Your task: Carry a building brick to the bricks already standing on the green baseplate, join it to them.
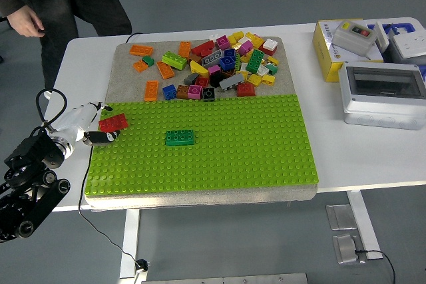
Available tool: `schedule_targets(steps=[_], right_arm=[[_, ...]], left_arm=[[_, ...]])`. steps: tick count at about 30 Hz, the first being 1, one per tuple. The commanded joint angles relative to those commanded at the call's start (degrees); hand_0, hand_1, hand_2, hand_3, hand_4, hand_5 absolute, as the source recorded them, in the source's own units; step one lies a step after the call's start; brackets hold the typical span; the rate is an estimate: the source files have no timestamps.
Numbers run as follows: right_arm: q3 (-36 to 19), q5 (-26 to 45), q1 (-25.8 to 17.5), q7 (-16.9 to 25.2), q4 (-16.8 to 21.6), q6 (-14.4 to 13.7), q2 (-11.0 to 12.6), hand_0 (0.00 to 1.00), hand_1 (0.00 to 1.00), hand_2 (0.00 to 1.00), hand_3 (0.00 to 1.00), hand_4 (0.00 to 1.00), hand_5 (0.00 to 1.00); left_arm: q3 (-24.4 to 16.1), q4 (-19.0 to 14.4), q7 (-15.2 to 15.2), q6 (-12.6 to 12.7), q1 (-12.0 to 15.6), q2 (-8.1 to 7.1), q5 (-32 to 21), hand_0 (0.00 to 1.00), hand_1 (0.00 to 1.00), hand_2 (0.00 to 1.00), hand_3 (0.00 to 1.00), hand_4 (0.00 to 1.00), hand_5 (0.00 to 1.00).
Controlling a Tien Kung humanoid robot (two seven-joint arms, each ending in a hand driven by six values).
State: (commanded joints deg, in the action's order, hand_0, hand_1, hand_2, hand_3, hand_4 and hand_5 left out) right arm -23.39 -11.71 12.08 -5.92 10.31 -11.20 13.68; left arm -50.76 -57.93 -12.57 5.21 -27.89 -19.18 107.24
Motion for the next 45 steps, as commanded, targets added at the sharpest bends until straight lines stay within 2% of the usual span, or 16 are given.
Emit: schedule_targets(steps=[17,18,23,24,35,36,45], right_arm=[[1.13,1.44,-0.01,0.52,0.00,-0.20,-0.16,0.668,0.639,0.668,0.708,0.588,0.723],[1.15,1.45,-0.03,0.53,0.00,-0.20,-0.19,0.667,0.639,0.668,0.708,0.590,0.726],[1.01,1.28,-0.14,0.51,0.00,-0.21,-0.27,0.667,0.639,0.668,0.708,0.590,0.726],[0.92,1.20,-0.16,0.49,0.00,-0.21,-0.28,0.668,0.639,0.668,0.708,0.589,0.725],[1.74,1.64,-0.45,0.47,0.00,-0.12,-0.55,0.668,0.639,0.668,0.707,0.591,0.729],[1.74,1.63,-0.48,0.46,0.00,-0.12,-0.57,0.667,0.639,0.668,0.708,0.592,0.731],[1.81,1.64,-0.55,0.43,0.00,-0.09,-0.58,0.668,0.640,0.668,0.709,0.591,0.738]], left_arm=[[0.21,1.74,0.75,1.03,-0.20,0.32,-0.67,0.998,0.991,0.991,0.761,0.751,0.353],[0.30,1.86,0.80,1.17,-0.19,0.36,-0.77,0.998,0.988,0.984,0.749,0.691,0.295],[0.68,2.34,1.12,1.79,-0.13,0.56,-1.26,0.998,0.988,0.984,0.749,0.691,0.295],[0.74,2.39,1.20,1.94,-0.11,0.60,-1.34,0.998,0.982,0.973,0.714,0.606,0.222],[1.23,3.08,1.64,4.02,0.15,1.29,-1.77,0.998,0.981,0.965,0.697,0.595,0.218],[1.26,3.10,1.75,4.21,0.17,1.34,-1.78,0.998,0.975,0.953,0.671,0.571,0.211],[1.09,3.36,2.65,5.33,0.33,1.60,-2.07,0.998,0.963,0.938,0.643,0.546,0.201]])
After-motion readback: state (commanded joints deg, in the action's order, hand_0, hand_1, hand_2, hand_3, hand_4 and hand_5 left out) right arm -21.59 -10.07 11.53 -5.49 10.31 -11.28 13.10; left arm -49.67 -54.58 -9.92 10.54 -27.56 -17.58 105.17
